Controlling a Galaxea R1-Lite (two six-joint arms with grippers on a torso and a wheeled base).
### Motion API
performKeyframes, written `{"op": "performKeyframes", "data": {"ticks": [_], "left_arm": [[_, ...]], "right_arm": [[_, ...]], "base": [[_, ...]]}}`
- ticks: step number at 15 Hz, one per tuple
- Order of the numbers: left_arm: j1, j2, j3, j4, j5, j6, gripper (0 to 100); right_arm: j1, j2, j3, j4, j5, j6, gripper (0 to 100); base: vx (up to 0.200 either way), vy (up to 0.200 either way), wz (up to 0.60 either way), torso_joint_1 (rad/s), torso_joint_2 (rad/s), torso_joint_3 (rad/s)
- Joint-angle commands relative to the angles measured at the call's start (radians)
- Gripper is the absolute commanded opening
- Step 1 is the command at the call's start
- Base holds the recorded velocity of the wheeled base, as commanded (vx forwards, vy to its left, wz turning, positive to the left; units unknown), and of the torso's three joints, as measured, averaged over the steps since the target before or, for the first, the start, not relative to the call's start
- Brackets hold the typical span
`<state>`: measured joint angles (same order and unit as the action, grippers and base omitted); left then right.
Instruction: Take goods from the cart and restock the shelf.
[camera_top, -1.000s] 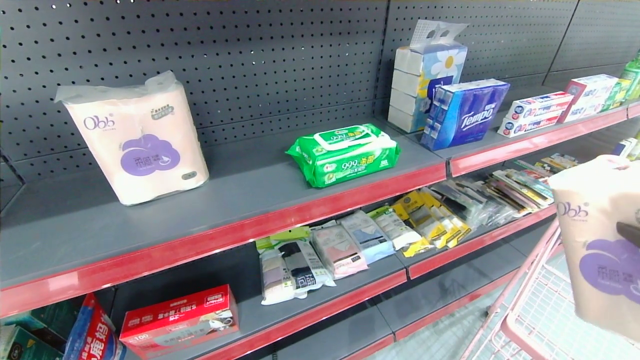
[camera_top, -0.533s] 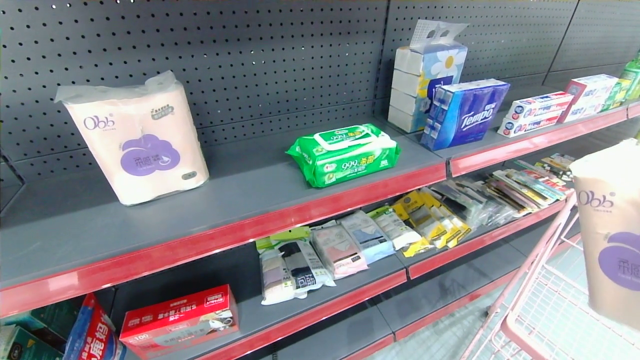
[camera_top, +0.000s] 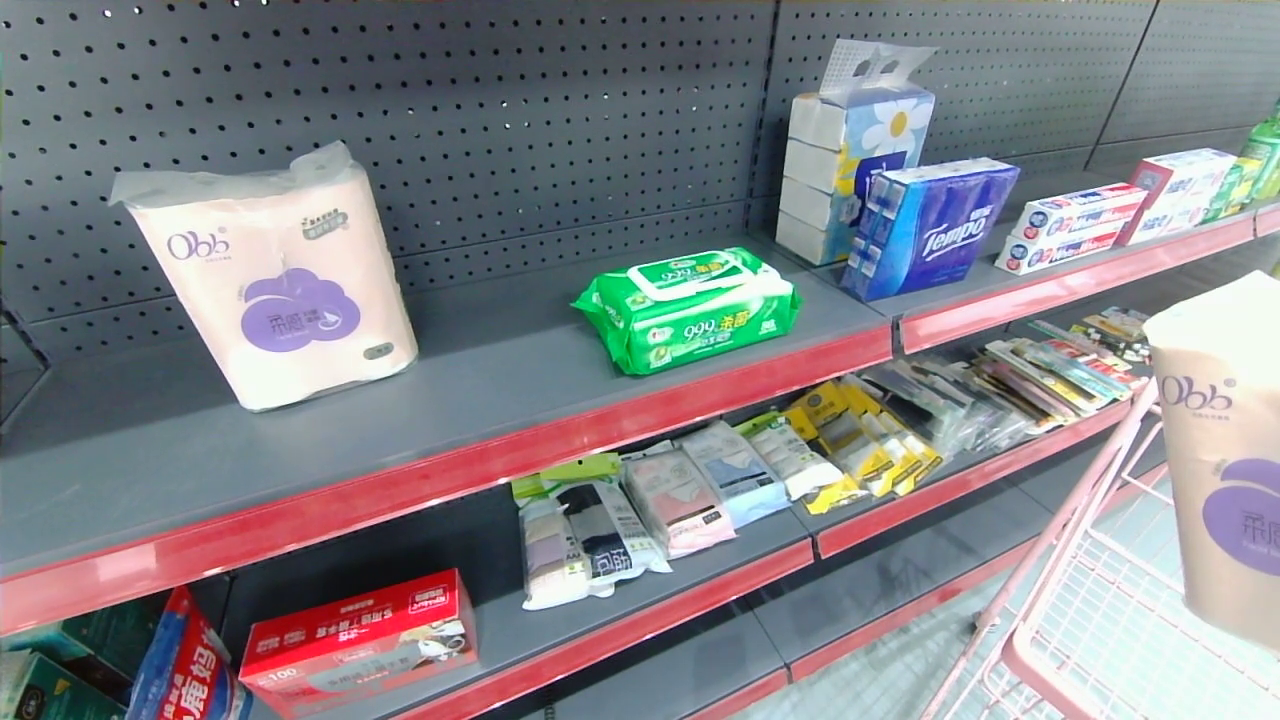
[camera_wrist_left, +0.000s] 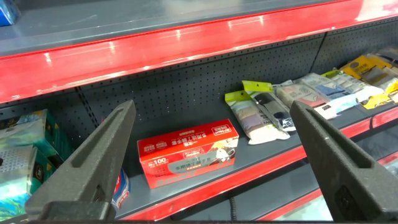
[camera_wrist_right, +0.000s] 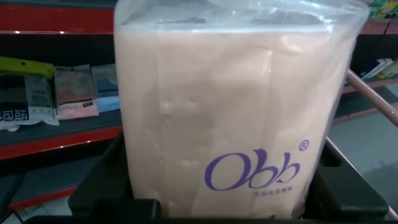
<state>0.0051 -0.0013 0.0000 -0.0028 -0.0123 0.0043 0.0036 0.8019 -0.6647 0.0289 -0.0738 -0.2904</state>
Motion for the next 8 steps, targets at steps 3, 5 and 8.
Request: {"op": "performKeyframes", "data": {"ticks": [3, 5, 8], "left_arm": [[0.001, 0.001, 0.0, 0.0, 0.0, 0.0, 100], [0.001, 0.001, 0.0, 0.0, 0.0, 0.0, 100], [-0.001, 0.001, 0.0, 0.0, 0.0, -0.001, 100]], "right_arm": [[-0.001, 0.0, -0.003, 0.0, 0.0, -0.003, 0], [-0.001, -0.003, 0.007, 0.002, 0.0, -0.007, 0], [-0.002, -0.004, 0.005, 0.0, 0.0, -0.024, 0]], "base": [[0.0, 0.0, 0.0, 0.0, 0.0, 0.0], [0.0, 0.0, 0.0, 0.0, 0.0, 0.0], [0.0, 0.0, 0.0, 0.0, 0.0, 0.0]]}}
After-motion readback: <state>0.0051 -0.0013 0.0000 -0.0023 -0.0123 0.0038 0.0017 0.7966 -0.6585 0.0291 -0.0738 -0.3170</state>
